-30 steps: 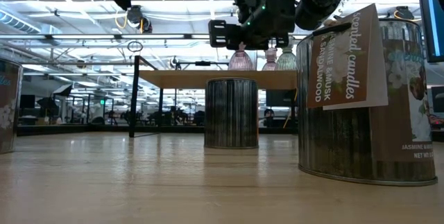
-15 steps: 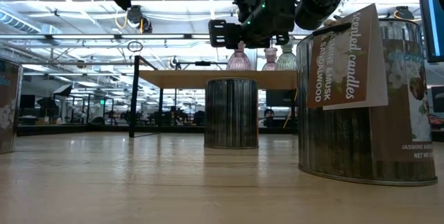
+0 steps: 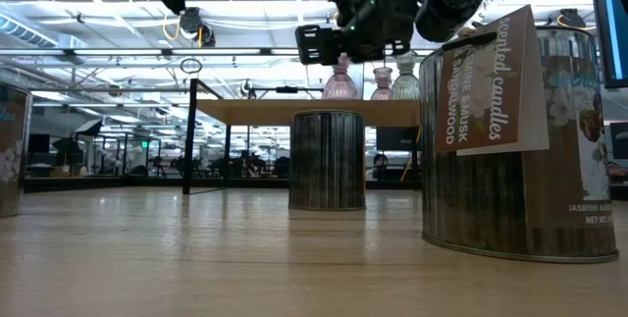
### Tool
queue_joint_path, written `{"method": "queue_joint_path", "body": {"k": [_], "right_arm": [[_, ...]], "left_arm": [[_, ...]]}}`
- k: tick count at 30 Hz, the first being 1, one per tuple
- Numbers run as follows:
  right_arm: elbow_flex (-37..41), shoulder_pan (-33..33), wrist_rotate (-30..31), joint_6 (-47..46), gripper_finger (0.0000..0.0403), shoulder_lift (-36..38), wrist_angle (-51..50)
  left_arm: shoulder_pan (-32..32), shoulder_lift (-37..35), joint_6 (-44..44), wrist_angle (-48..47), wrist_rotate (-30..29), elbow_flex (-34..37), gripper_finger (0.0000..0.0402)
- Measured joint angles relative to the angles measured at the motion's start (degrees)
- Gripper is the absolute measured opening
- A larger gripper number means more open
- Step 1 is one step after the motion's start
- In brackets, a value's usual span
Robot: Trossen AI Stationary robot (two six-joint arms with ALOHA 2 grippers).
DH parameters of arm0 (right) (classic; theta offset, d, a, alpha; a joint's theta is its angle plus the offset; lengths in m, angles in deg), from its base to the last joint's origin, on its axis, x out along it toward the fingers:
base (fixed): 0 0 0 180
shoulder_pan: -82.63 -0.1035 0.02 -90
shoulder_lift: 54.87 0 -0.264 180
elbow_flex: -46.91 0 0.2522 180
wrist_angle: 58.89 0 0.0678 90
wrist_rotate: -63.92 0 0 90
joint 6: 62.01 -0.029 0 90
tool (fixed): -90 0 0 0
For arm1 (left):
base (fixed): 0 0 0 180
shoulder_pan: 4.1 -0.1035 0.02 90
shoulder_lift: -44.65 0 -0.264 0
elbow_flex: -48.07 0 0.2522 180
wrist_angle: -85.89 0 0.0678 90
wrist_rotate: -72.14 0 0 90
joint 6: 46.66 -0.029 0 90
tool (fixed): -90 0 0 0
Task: Pick & Place candle stick holders
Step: Put the pink candle holder on the shelf
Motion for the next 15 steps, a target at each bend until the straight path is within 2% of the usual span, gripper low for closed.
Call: {"method": "queue_joint_path", "body": {"k": [7, 15], "right_arm": [[0.0, -0.1, 3.1, 2.8, 0.0192, 0.0, 0.5], [0.0, -0.1, 3.2, 5.8, 0.0188, 0.1, 1.3]], "left_arm": [[0.0, 0.0, 0.0, 0.3, 0.0, 0.0, 0.0186], [0.0, 0.0, -0.4, 1.2, 0.0, 0.0, 0.0186]]}}
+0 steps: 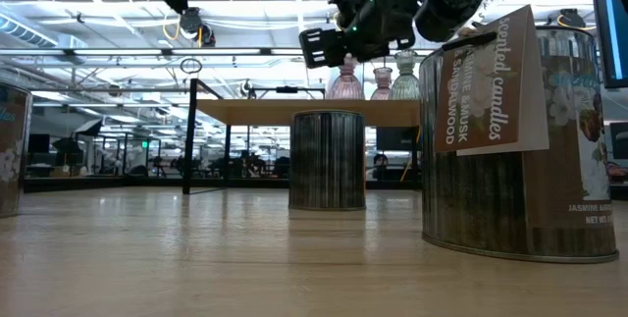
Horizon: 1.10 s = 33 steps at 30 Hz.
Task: Pick & Place candle stick holders
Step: Put the pink candle holder on the shelf, then put the left scented candle on the shelf
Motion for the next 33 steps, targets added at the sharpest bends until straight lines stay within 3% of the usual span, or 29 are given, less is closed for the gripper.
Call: {"method": "queue_joint_path", "body": {"k": [33], "right_arm": [[0.0, -0.4, 1.6, 12.1, 0.0196, 3.8, 0.0]], "left_arm": [[0.0, 0.0, -0.6, 0.3, 0.0, 0.0, 0.0186]]}}
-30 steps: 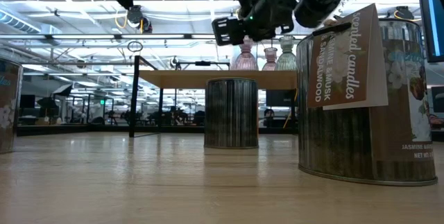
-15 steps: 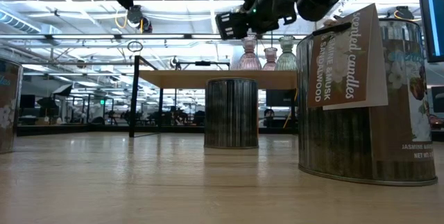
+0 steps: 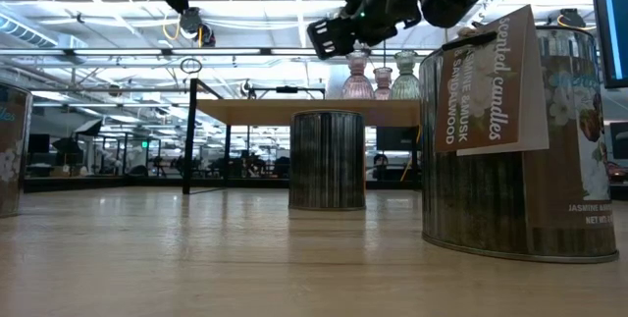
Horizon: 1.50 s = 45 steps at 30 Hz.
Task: Pick & Place candle stick holders
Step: Put the left scented candle on the shelf
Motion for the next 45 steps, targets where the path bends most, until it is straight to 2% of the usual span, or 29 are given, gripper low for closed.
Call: {"method": "queue_joint_path", "body": {"k": [11, 21, 26, 40, 45], "right_arm": [[0.0, 0.0, 4.4, 3.4, 0.0196, 0.0, 0.1], [0.0, -0.5, 4.8, 6.5, 0.0196, 0.0, 0.8], [0.0, -1.1, 9.0, 9.4, 0.0196, 0.0, 1.9], [0.0, -1.5, 8.3, 13.7, 0.0196, -0.1, 10.5], [0.0, -2.0, 3.6, 16.9, 0.0196, 1.2, 17.2]], "left_arm": [[0.0, 0.0, 0.0, 0.0, 0.0, 0.0, 0.0186], [0.0, 0.0, 0.1, 0.4, 0.0, 0.0, 0.0186], [0.0, 0.0, 0.0, 0.5, 0.0, 0.0, 0.0186], [0.0, 0.0, -0.1, 1.0, 0.0, 0.0, 0.0186], [0.0, 0.0, -0.1, 1.0, 0.0, 0.0, 0.0186]]}}
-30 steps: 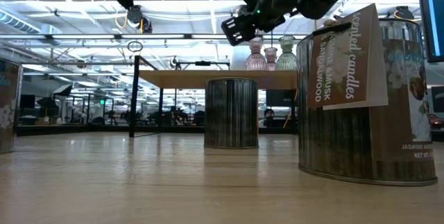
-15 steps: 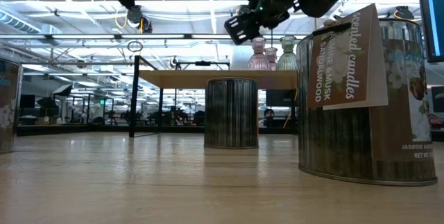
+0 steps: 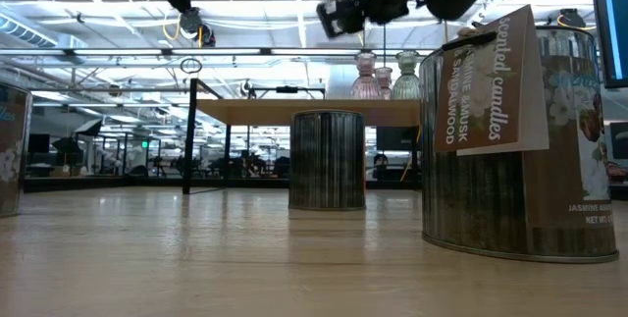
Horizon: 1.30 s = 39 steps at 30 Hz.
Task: Pick & Place candle stick holders
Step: Put the left scented candle on the shelf
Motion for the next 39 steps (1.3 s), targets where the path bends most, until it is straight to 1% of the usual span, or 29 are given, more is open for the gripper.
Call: {"method": "queue_joint_path", "body": {"k": [2, 6, 11, 16, 19, 21, 24, 27, 29, 31, 33, 39], "right_arm": [[0.0, -0.7, -1.2, 0.7, 0.0196, 1.6, 0.9], [0.0, -2.4, -1.0, 0.9, 0.0196, 5.7, 1.0], [0.0, -5.8, -0.5, 4.0, 0.019, 11.2, 0.9], [0.0, -10.9, 4.6, 7.6, 0.0157, 15.4, -2.1], [0.0, -14.4, 8.3, 8.7, 0.0132, 17.3, -5.1], [0.0, -16.9, 9.6, 8.7, 0.0112, 18.5, -7.4], [0.0, -20.7, 9.6, 8.6, 0.0077, 20.0, -8.1], [0.0, -23.9, 9.6, 8.6, 0.0036, 20.6, -8.2], [0.0, -25.5, 9.5, 8.6, 0.0012, 21.0, -8.3], [0.0, -27.0, 9.6, 8.7, 0.0005, 21.1, -8.1], [0.0, -28.1, 9.7, 9.0, 0.001, 21.0, -8.2], [2.4, -30.0, 9.7, 8.8, 0.0002, 21.0, -8.5]], "left_arm": [[0.0, 0.0, 0.0, 0.0, 0.0, 0.0, 0.0186], [0.0, 0.0, 0.1, 0.0, 0.6, 0.0, 0.0186], [0.0, 0.0, 0.5, 0.0, 2.9, 0.0, 0.0186], [0.2, 0.0, 2.7, -0.2, 3.2, 0.0, 0.0186], [0.5, 0.0, 5.0, -1.3, 6.1, 0.0, 0.0186], [1.1, 0.0, 7.2, -2.4, 7.9, 0.0, 0.0186], [2.9, 0.0, 13.0, -5.3, 9.3, 0.0, 0.0186], [6.0, 0.0, 21.5, -9.4, 10.0, 0.0, 0.0186], [8.8, 0.0, 27.2, -10.5, 10.1, 0.0, 0.0186], [12.2, 0.0, 32.2, -9.9, 11.4, 0.0, 0.0186], [15.5, 0.0, 37.2, -9.8, 12.3, 0.0, 0.0186], [26.0, 0.6, 52.1, -10.1, 11.9, 0.0, 0.0186]]}}
